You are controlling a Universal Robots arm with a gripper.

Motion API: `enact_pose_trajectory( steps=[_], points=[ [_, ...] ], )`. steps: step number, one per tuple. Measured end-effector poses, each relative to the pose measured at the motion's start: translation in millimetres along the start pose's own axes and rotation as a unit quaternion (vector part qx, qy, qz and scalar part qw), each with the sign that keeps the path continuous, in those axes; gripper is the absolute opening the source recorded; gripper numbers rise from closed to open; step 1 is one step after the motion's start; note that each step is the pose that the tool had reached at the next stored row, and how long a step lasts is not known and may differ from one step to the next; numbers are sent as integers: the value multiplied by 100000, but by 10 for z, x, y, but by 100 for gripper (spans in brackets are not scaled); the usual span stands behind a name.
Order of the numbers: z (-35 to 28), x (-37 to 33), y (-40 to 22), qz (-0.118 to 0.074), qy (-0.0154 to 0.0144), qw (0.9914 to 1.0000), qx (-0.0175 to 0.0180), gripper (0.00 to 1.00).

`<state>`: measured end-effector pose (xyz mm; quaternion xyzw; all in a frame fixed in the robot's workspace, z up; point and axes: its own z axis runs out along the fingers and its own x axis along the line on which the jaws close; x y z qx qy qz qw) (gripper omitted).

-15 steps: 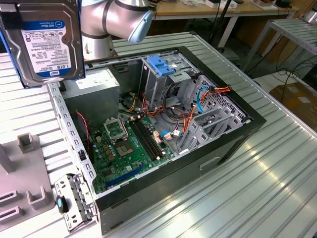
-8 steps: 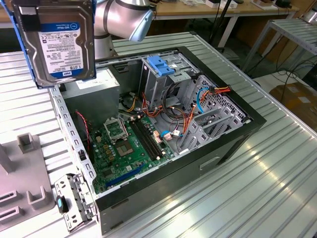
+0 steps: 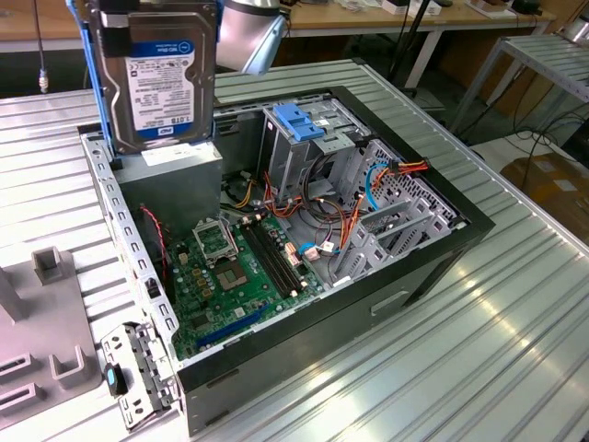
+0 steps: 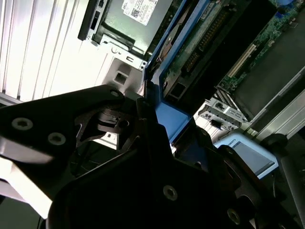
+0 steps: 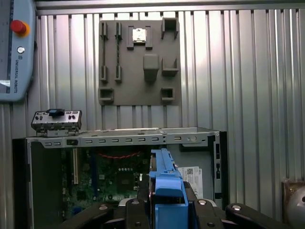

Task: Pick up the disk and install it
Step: 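Pick up the disk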

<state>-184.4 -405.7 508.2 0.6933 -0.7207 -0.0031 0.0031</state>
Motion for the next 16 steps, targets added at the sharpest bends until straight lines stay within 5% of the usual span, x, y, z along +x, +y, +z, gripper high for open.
enact_pose_trajectory(
  steps=[4,13,16],
  points=[
    [4,-5,-157,-1,11,100000,-3,37],
    [15,-12,-335,2,11,100000,0,37],
    [15,-12,-340,8,13,100000,0,37]
  ],
)
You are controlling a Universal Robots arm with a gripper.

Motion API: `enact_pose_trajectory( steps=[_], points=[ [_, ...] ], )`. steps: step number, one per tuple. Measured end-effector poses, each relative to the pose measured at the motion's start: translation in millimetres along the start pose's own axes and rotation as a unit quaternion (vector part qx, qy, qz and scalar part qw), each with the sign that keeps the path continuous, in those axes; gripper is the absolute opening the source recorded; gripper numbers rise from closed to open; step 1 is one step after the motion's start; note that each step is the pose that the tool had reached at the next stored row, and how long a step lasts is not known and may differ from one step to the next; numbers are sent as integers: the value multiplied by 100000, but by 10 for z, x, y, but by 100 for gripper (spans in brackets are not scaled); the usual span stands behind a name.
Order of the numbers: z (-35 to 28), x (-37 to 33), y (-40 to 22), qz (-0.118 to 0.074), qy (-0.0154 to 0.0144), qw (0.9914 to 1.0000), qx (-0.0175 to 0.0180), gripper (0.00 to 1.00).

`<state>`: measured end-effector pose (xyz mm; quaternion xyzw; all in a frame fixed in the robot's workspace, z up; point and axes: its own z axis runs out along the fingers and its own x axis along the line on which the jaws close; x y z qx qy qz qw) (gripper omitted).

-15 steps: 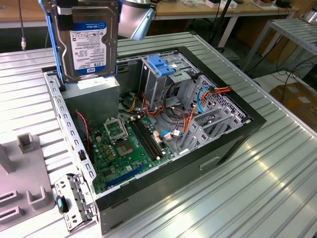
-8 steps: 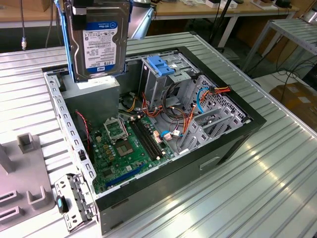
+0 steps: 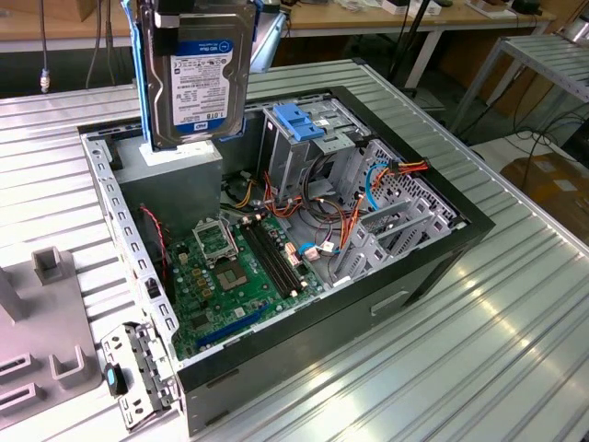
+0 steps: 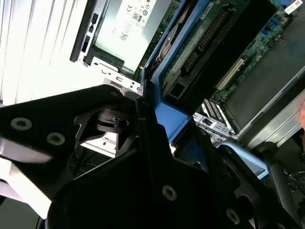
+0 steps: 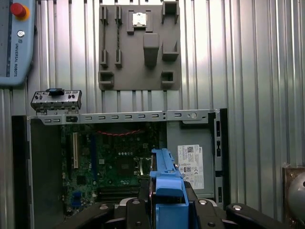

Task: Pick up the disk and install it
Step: 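Pick up the disk, then insert the disk into the insertion slot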

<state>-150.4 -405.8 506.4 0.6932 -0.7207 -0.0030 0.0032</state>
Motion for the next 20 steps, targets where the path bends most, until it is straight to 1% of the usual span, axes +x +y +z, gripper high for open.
enact_pose_trajectory(
  steps=[7,14,17,20],
  points=[
    [0,0,-2,-6,-1,100000,2,37],
    [0,44,-4,-7,4,100000,1,37],
    [2,92,-5,-8,0,100000,1,37],
    [7,182,-9,-8,-3,100000,3,37]
  ],
)
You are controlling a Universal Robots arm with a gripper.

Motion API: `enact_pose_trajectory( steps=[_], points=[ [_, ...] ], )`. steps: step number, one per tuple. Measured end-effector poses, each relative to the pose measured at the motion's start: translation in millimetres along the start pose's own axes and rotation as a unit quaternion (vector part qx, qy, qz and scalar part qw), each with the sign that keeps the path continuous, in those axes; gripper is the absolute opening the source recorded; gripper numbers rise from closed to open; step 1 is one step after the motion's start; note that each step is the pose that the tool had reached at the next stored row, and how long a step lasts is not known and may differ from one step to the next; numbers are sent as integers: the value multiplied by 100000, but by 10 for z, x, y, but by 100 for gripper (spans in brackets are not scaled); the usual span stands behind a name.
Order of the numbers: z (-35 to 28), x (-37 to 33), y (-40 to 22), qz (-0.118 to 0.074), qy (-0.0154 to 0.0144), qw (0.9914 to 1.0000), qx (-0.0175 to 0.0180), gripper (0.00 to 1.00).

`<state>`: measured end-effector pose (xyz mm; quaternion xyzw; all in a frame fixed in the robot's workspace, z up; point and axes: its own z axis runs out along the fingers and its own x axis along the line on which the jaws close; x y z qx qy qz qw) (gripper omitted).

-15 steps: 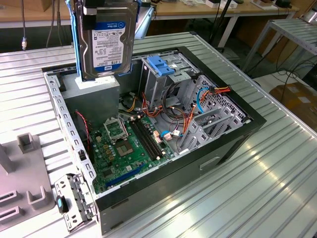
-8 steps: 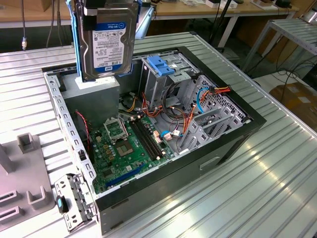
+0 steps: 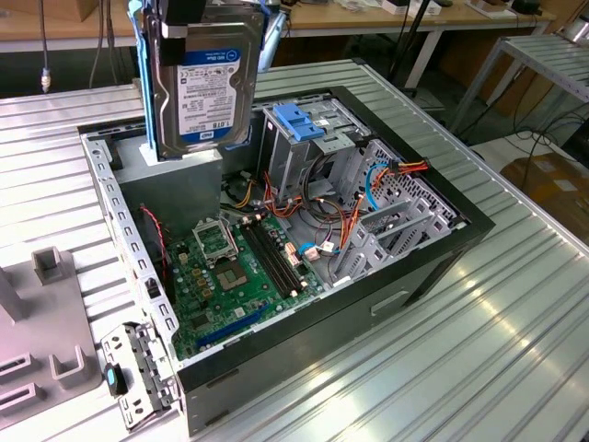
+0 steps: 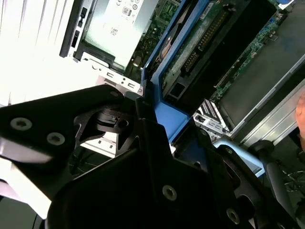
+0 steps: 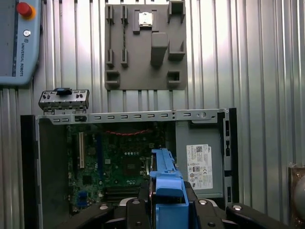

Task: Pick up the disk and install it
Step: 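Insert the disk into the insertion slot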

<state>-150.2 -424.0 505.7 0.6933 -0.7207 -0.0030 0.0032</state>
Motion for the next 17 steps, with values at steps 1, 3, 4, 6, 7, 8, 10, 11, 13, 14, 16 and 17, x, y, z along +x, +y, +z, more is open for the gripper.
enact_pose_trajectory(
  steps=[1,3,4,6,7,8,10,11,13,14,16,17],
  points=[
    [1,37,-2,6,12,100000,-9,37],
    [8,115,-5,1,-3,100000,1,37],
    [10,152,-7,0,4,100000,-2,37],
    [19,220,-16,1,6,100000,-3,37],
    [27,241,-39,1,-14,100000,10,37],
    [29,247,-70,9,2,100000,-2,37],
    [37,258,-170,0,2,100000,-2,37],
    [39,260,-204,6,3,100000,-4,37],
    [43,265,-291,-1,6,100000,-3,37],
    [46,267,-336,0,1,100000,-3,37],
    [48,267,-413,3,8,100000,-6,37],
    [50,266,-444,1,4,100000,-3,37]
  ],
)
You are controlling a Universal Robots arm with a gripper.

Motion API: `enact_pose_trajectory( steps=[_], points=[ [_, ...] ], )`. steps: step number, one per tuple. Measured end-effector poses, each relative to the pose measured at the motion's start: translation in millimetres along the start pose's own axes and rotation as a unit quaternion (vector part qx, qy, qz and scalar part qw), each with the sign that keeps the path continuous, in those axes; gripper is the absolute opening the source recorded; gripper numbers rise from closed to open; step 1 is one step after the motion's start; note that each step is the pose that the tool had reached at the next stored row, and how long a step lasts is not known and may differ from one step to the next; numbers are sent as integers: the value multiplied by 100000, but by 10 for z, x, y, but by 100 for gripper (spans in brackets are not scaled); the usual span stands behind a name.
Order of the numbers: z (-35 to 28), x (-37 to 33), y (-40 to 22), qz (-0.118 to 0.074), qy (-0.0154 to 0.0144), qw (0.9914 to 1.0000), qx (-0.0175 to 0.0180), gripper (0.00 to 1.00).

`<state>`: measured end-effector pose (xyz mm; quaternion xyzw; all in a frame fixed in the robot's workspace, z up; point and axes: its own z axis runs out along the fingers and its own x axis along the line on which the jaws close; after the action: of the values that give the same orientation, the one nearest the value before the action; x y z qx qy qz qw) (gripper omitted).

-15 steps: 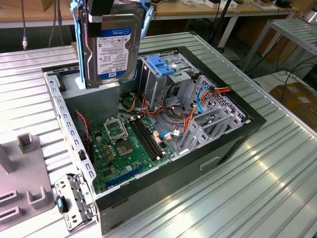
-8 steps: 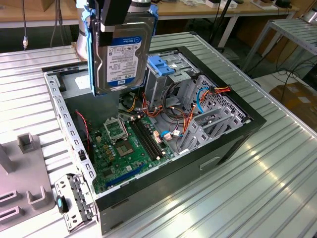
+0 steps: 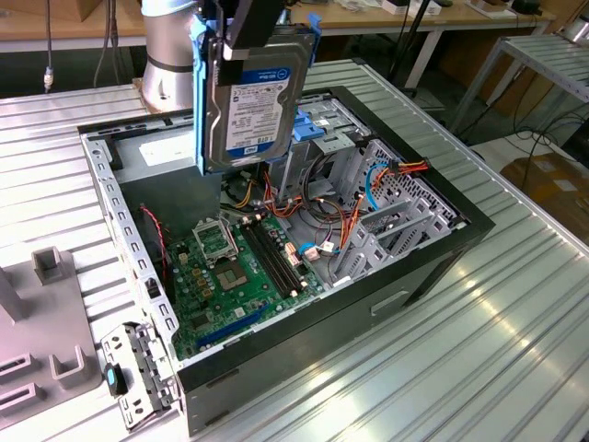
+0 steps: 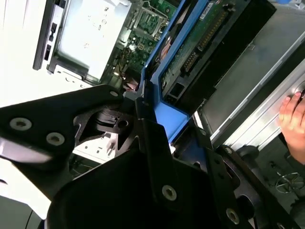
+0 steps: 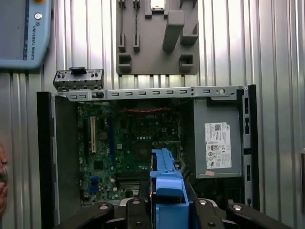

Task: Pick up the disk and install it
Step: 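Insert the disk into the insertion slot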

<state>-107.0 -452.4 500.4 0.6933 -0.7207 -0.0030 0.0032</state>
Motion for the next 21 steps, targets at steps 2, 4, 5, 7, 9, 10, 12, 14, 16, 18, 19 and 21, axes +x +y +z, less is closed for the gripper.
enact_pose_trajectory(
  steps=[2,4,5,7,9,10,12,14,16,18,19,21],
  points=[
    [2,-2,-73,4,3,100000,-2,37],
    [4,-5,-169,-2,-2,100000,0,37],
    [5,-7,-218,0,3,100000,0,37],
    [7,-10,-293,1,-1,100000,1,37],
    [9,-11,-355,-2,0,100000,0,37],
    [10,-11,-378,3,-3,100000,1,37],
    [11,-7,-407,2,0,100000,-1,37],
    [12,2,-418,-1,4,100000,-3,37],
    [14,13,-420,-1,2,100000,-1,37],
    [15,48,-423,0,7,100000,-2,37],
    [16,71,-424,1,3,100000,-2,37],
    [19,120,-426,1,-2,100000,2,37]
  ],
)
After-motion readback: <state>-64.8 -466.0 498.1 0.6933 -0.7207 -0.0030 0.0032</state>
